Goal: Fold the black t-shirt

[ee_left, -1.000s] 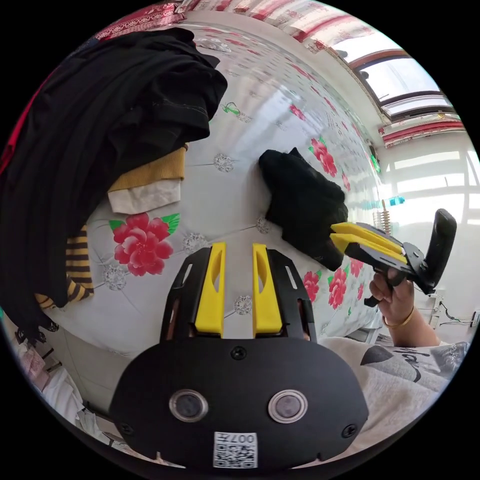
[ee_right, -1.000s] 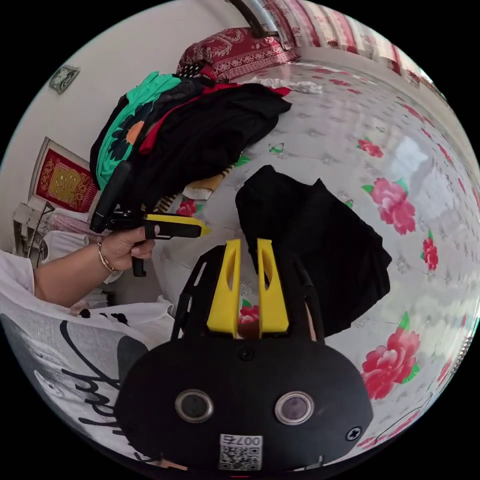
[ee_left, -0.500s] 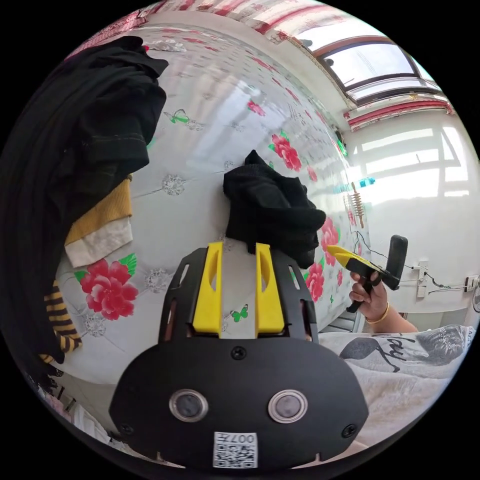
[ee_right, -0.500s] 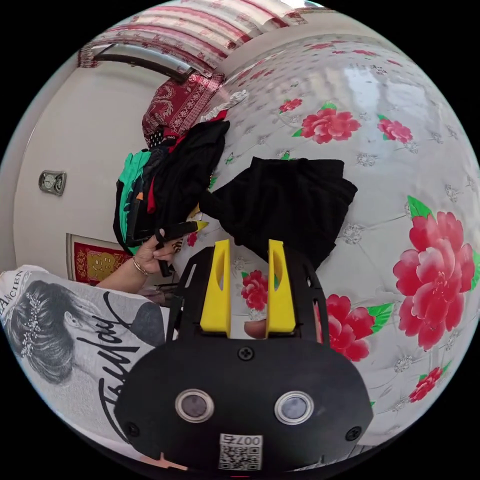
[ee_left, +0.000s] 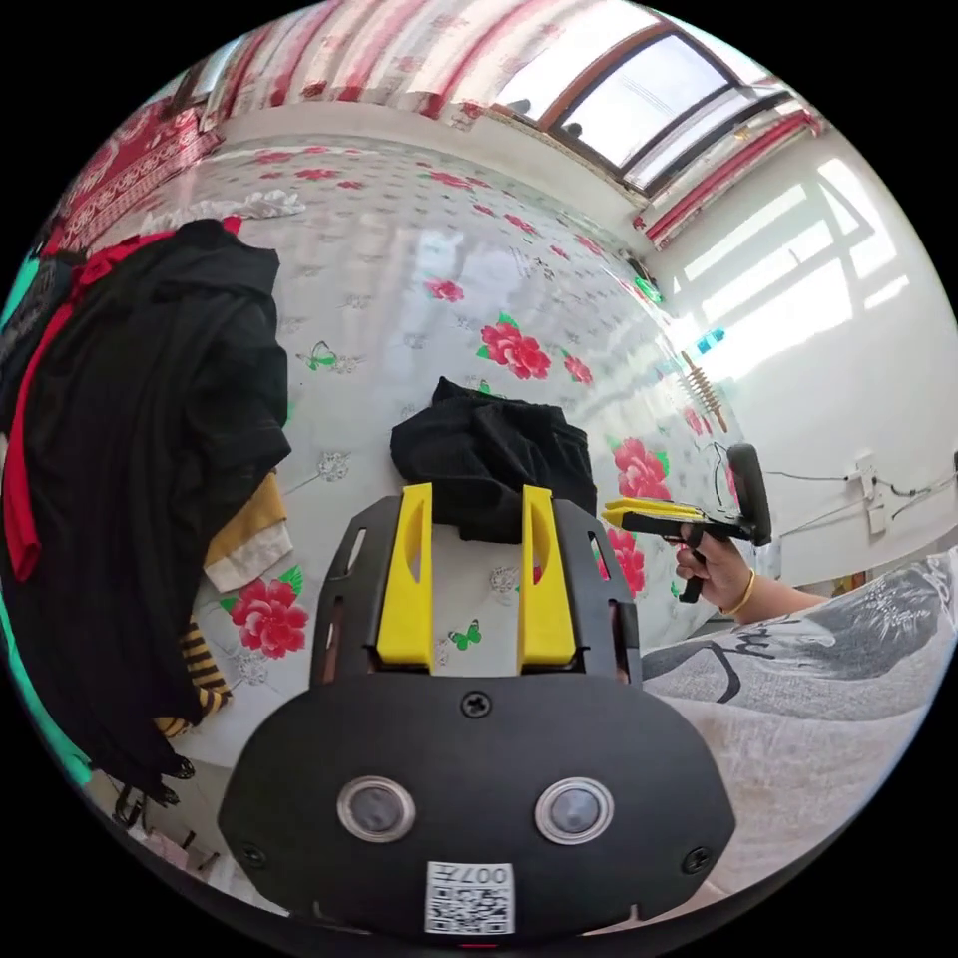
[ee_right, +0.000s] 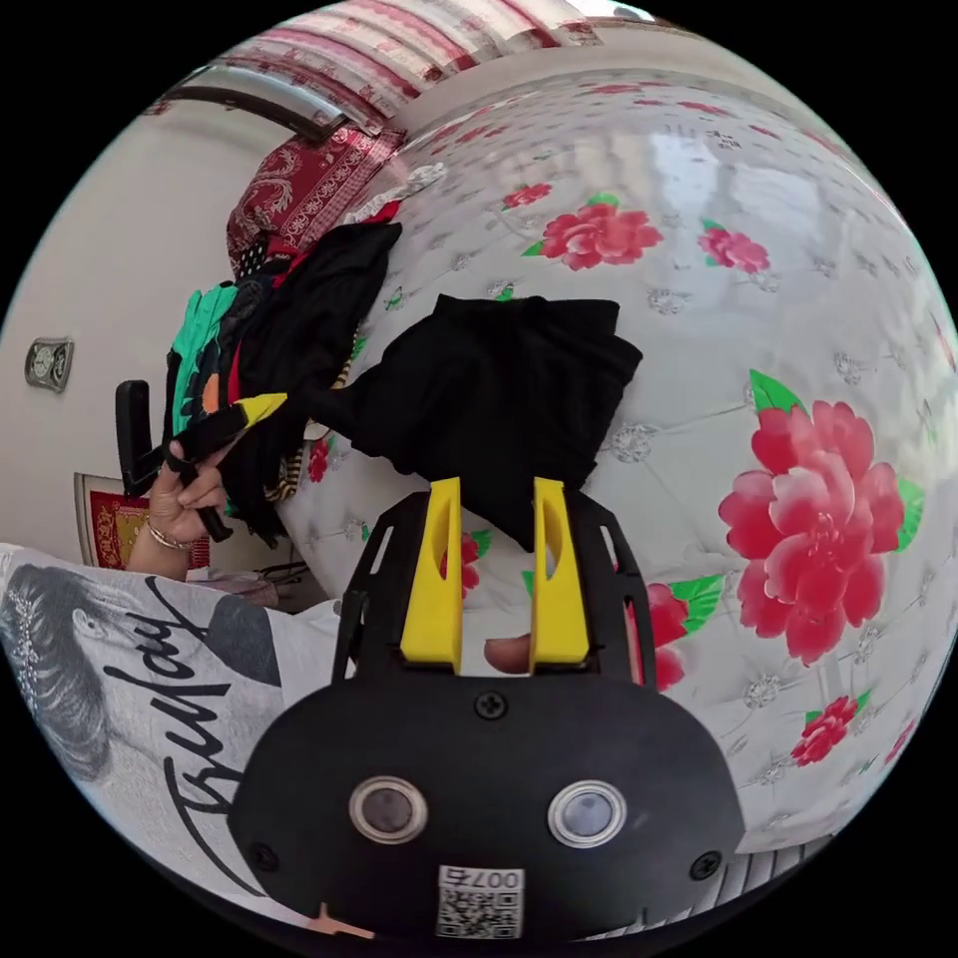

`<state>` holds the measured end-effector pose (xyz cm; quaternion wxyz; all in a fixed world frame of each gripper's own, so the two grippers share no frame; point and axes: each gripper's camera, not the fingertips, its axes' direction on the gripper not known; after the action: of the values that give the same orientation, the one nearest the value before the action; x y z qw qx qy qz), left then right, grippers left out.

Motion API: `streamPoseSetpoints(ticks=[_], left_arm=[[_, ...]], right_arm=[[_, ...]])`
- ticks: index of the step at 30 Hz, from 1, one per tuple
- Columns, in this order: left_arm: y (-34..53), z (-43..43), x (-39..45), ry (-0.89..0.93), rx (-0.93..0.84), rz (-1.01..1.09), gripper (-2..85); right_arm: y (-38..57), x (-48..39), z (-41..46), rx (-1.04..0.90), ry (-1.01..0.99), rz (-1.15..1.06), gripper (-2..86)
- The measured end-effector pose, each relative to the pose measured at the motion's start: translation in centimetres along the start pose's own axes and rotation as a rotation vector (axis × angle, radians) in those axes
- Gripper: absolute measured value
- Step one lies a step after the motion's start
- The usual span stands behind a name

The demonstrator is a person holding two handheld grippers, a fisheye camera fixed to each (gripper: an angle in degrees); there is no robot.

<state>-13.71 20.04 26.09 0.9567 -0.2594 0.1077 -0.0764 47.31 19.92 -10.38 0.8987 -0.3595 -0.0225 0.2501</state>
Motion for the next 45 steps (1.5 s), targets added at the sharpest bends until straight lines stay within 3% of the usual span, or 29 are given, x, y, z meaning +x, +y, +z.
streamPoseSetpoints(ticks=[2, 6, 7, 12, 18, 32, 38, 45], left_arm=[[-0.8, 3.1, 2.8, -0.058, -0.046, 0.072, 13.3], [-0.9, 10.6, 3.9, -0.451, -0.204, 0.148, 12.0], [-0.8, 11.1, 3.3, -0.465, -0.223, 0.142, 11.9], [0.1, 10.4, -2.7, -0.318, -0.29, -0.045, 14.2], [0.1, 6.9, -0.9, -0.326, -0.15, -0.071, 11.6], [0.9, 4.8, 1.2, -0.3, -0.196, -0.165, 8.5], [1.3, 2.4, 2.3, -0.319, -0.182, -0.159, 8.3], [2.2, -1.2, 0.9, -0.326, -0.184, -0.262, 8.0]], right_arm=[[0.2, 1.8, 0.3, -0.016, -0.018, 0.052, 8.3], [-0.4, 4.9, 1.3, -0.035, -0.102, 0.138, 8.2], [-0.8, 5.5, 1.7, -0.05, -0.119, 0.147, 8.0], [-1.6, 7.8, 1.9, -0.095, -0.124, 0.134, 6.8], [-1.9, 10.8, 0.8, -0.088, -0.185, 0.154, 5.9], [-1.7, 16.3, -3.1, -0.028, -0.29, 0.221, 1.4], [2.9, 22.5, -9.9, 0.05, -0.155, 0.297, 0.6], [15.6, 34.6, -25.8, 0.199, 0.235, 0.631, 0.9]])
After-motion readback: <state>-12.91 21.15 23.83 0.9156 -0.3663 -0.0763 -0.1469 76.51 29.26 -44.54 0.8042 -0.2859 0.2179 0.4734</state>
